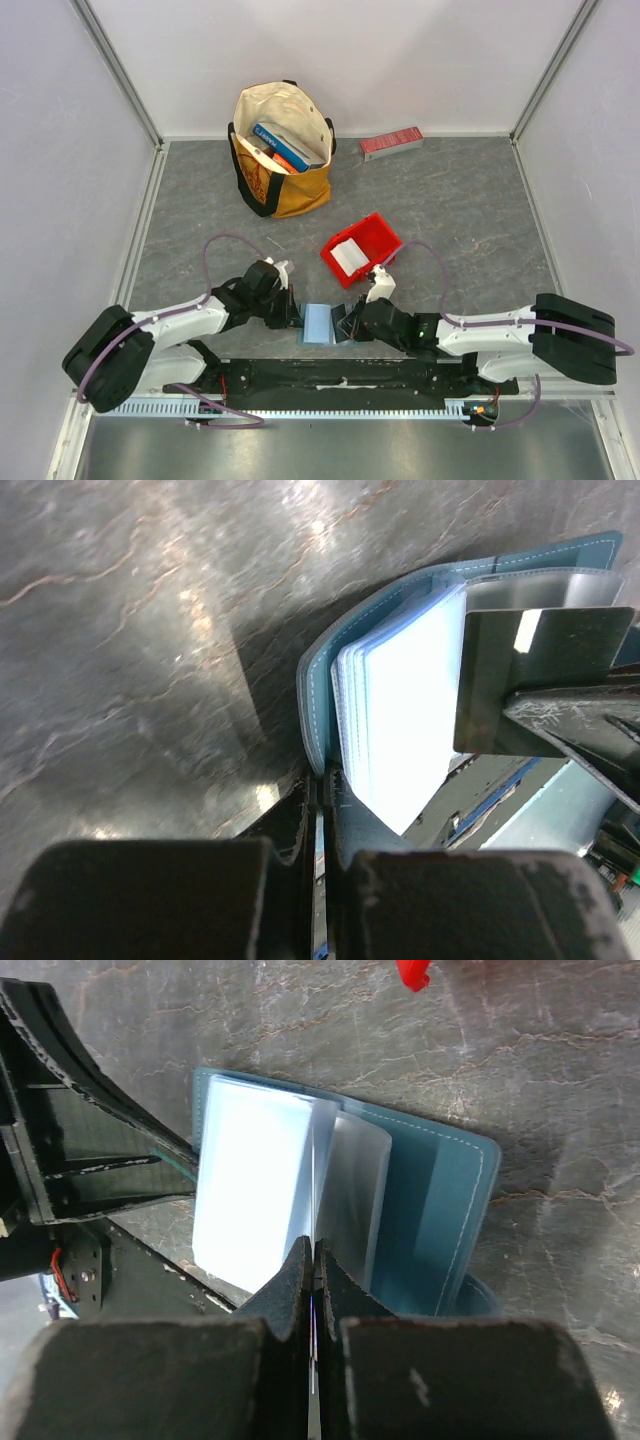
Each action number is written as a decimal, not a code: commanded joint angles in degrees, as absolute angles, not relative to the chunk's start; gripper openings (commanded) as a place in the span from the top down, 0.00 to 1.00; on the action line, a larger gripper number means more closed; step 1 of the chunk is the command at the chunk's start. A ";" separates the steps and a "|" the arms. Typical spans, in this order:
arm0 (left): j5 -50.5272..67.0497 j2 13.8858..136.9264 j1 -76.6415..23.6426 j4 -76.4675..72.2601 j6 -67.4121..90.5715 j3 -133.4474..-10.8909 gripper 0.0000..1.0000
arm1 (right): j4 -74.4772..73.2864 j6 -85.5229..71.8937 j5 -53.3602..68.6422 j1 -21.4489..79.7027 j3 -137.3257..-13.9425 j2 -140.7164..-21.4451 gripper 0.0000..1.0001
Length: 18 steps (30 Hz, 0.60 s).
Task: Put the credit cards into the card holder
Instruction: Open the card holder at the center of the board, then insert the credit card into the card holder.
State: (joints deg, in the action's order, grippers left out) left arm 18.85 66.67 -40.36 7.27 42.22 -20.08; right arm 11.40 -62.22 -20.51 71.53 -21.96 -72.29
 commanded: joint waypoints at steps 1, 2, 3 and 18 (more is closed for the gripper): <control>18.28 71.36 -40.69 2.03 41.04 -18.55 0.98 | 22.49 -64.68 -18.37 70.49 -18.11 -70.23 1.00; 18.11 72.32 -40.61 1.59 41.13 -18.46 0.98 | 22.93 -65.04 -18.02 70.05 -17.76 -70.05 1.00; 18.19 73.03 -40.61 1.06 41.13 -18.28 0.98 | 22.77 -65.82 -18.10 69.70 -17.49 -70.14 1.00; 19.77 73.56 -40.69 -1.67 42.54 -16.26 0.98 | 29.96 -74.35 -18.63 68.20 -10.29 -69.43 1.00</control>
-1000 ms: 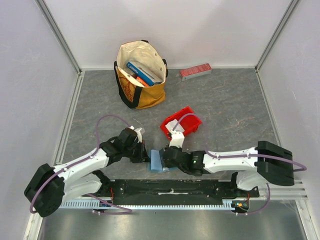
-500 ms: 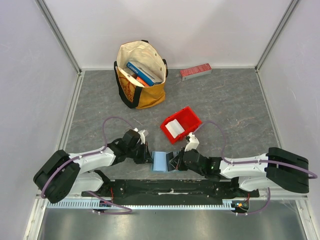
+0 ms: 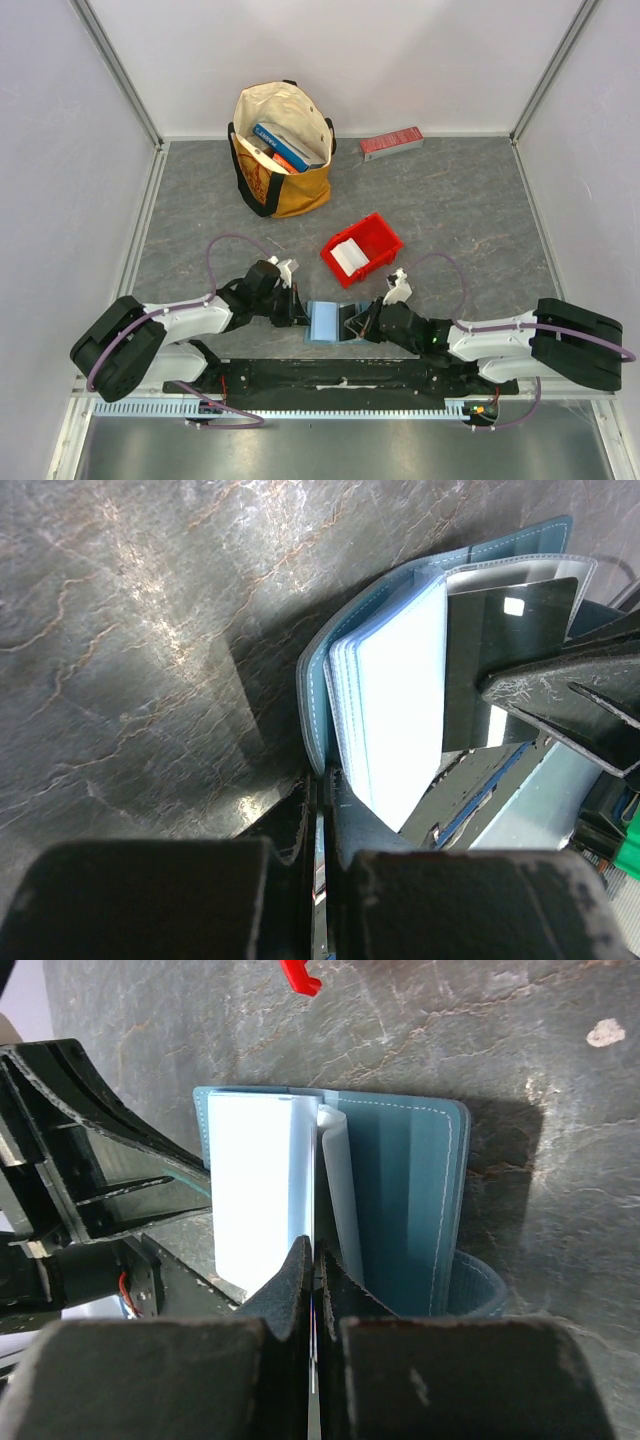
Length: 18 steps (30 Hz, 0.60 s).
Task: Put the credit cards into the card holder
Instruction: Insert the credit card into the card holder.
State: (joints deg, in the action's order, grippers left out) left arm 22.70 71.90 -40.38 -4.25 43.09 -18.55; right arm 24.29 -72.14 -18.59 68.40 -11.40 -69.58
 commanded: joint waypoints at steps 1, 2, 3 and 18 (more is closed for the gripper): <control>20.30 73.65 -40.61 -1.84 42.37 -16.26 0.98 | 31.10 -74.18 -18.28 68.20 -9.94 -69.69 1.00; 20.74 73.91 -40.61 -2.02 42.19 -16.26 0.98 | 31.90 -74.27 -18.02 68.20 -9.76 -69.87 1.00; 21.09 74.09 -40.69 -2.20 42.01 -16.26 0.98 | 32.86 -74.18 -17.76 68.12 -9.58 -70.05 1.00; 24.78 76.02 -41.04 -5.45 41.75 -15.82 0.98 | 38.14 -74.27 -18.90 67.94 -7.30 -71.45 1.00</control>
State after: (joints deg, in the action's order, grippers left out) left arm 24.97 73.56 -40.38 -7.60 43.09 -17.96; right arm 32.99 -74.08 -17.67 68.34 -8.38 -70.50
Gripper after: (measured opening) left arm 0.032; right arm 0.010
